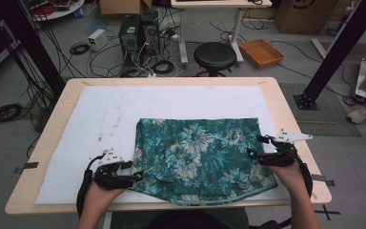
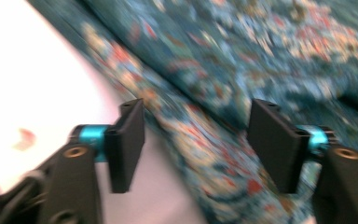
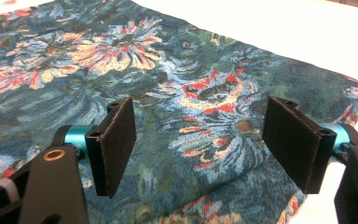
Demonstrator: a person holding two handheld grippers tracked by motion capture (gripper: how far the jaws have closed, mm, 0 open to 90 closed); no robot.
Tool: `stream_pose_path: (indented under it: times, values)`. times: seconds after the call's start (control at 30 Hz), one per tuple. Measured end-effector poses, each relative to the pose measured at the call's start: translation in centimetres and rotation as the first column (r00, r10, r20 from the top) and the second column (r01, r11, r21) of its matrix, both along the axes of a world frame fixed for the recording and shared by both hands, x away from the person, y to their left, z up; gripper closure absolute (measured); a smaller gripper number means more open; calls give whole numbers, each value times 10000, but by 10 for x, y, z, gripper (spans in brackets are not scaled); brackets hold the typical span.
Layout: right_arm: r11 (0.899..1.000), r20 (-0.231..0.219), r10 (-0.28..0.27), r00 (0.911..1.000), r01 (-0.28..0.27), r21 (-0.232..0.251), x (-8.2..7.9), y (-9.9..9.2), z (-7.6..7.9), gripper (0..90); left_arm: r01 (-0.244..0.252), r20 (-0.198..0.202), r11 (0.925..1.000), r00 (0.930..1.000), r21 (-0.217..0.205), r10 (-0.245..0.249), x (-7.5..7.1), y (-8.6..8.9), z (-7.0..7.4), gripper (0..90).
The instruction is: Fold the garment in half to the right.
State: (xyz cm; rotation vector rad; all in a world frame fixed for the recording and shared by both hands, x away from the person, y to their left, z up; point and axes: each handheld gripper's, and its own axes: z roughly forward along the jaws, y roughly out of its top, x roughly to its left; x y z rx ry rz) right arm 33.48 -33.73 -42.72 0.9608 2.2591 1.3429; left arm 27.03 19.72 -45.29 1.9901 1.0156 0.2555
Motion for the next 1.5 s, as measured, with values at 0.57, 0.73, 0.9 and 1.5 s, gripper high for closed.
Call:
stream_pose_path:
  times: [0.57,0.73,0.9,1.5]
  values:
    - [10000,-26,14,10000,-14,-92,4,3,-1,266,105,681,9948,9975,1010,-175,5,-36,1,628]
    - [9998,-30,-19,10000,18,-200,3,4,-2,266,184,976,9915,9947,1286,-312,4,-38,1,739]
    - [9997,-83,-158,9998,156,-203,2,1,-3,267,449,864,9937,9948,1031,-539,7,-37,1,825]
    - [9975,-58,607,9981,-609,-369,21,21,12,266,1197,975,9920,9885,-406,-1153,3,-21,2,845]
